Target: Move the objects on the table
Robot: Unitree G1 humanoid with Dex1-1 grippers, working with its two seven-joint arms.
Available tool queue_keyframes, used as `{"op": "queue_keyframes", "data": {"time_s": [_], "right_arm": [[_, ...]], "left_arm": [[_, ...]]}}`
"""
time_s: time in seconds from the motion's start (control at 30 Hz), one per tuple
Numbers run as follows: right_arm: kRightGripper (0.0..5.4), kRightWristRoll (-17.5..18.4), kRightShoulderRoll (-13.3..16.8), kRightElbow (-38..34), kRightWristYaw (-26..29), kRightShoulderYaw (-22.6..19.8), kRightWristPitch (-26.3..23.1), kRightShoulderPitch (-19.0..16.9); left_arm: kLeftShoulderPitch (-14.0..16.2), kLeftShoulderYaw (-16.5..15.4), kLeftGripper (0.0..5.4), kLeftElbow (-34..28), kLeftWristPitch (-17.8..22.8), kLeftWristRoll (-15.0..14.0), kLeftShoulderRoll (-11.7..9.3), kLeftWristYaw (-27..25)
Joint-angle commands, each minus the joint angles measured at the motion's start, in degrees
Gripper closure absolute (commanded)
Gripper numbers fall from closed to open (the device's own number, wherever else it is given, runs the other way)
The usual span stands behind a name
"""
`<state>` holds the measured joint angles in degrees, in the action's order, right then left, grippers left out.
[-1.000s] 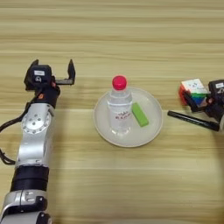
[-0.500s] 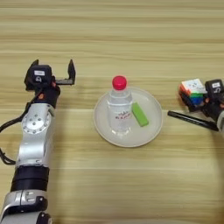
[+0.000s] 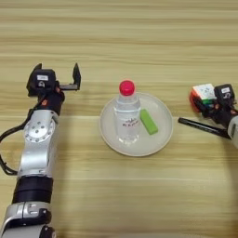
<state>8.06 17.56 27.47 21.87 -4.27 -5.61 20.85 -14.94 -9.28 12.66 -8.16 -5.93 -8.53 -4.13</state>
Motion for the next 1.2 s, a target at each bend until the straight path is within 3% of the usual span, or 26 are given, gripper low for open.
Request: {"op": "queue_keyframes", "data": {"time_s": [0.03, 0.77, 1.2], "right_arm": [[2.05, -0.6, -0.3, 0.8, 0.4, 0.5, 0.2, 1.2], [2.05, -1.0, -0.5, 0.3, 1.2, 0.8, 1.5, 1.0], [2.06, 0.2, 1.0, -11.9, 3.9, 0.7, -1.3, -1.4]], "left_arm": [[-0.4, -0.1, 0.00, -0.1, -0.5, 0.2, -0.1, 0.1], [-0.4, 0.0, 0.00, 0.1, -0.5, 0.2, 0.1, 0.2], [-0.7, 0.4, 0.00, 0.3, -0.4, 0.3, 0.3, -0.2]]}}
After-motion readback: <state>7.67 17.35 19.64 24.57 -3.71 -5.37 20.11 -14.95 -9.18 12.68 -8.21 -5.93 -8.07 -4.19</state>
